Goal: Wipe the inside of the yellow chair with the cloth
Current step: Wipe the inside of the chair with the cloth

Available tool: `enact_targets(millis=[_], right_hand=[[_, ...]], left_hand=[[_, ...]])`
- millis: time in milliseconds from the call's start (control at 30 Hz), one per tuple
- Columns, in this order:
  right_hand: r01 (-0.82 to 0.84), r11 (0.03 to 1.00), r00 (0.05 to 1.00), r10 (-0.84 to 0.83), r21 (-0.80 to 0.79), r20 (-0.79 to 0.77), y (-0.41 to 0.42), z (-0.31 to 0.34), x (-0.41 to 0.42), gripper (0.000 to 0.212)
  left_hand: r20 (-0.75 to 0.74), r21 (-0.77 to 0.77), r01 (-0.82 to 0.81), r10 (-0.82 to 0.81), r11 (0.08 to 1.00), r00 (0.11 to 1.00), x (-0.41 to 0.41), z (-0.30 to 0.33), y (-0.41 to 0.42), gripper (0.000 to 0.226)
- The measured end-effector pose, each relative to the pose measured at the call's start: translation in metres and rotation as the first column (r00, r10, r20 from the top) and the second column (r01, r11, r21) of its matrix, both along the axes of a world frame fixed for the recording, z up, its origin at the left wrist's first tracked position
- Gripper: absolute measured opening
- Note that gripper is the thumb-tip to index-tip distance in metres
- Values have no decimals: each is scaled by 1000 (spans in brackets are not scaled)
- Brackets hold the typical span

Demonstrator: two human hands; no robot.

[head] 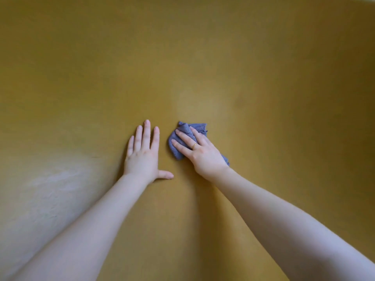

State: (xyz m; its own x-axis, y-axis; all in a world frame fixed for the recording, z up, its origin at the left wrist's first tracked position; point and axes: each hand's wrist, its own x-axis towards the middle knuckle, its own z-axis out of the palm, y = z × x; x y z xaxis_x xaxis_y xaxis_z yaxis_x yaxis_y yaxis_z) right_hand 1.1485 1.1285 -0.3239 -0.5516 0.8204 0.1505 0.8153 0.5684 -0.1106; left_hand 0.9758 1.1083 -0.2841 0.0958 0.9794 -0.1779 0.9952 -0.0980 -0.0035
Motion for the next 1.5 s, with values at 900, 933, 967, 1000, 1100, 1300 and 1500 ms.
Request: enact_targets(millis=[900, 933, 967, 1000, 1100, 1300, 1500], right_hand=[[28, 979, 799, 100, -202, 593, 7, 115, 230, 64], [-8, 964, 774, 173, -265, 609, 6, 119, 231, 62], [-34, 951, 730, 235, -309, 642, 13, 129, 234, 57], [-68, 947, 693, 272, -315, 668, 25, 141, 238, 50], [-212, 973, 719, 216, -88, 660, 70, 196, 256, 46], [-272, 931, 778, 64, 243, 625, 109, 242, 278, 39], [-114, 975, 841, -7, 190, 541, 60, 194, 297, 49]], left_hand=[[-203, 106, 215, -191, 971, 960, 130, 55, 127, 143], [-198, 86, 199, -179, 976, 964, 135, 58, 123, 138], [-197, 72, 170, -153, 983, 968, 141, 62, 120, 131], [-196, 82, 143, -124, 986, 973, 148, 65, 116, 118], [-202, 121, 147, -121, 982, 972, 169, 77, 105, 81], [-161, 128, 363, -342, 923, 926, 225, 90, 111, 89], [-222, 113, 304, -275, 946, 935, 236, 79, 109, 92]])
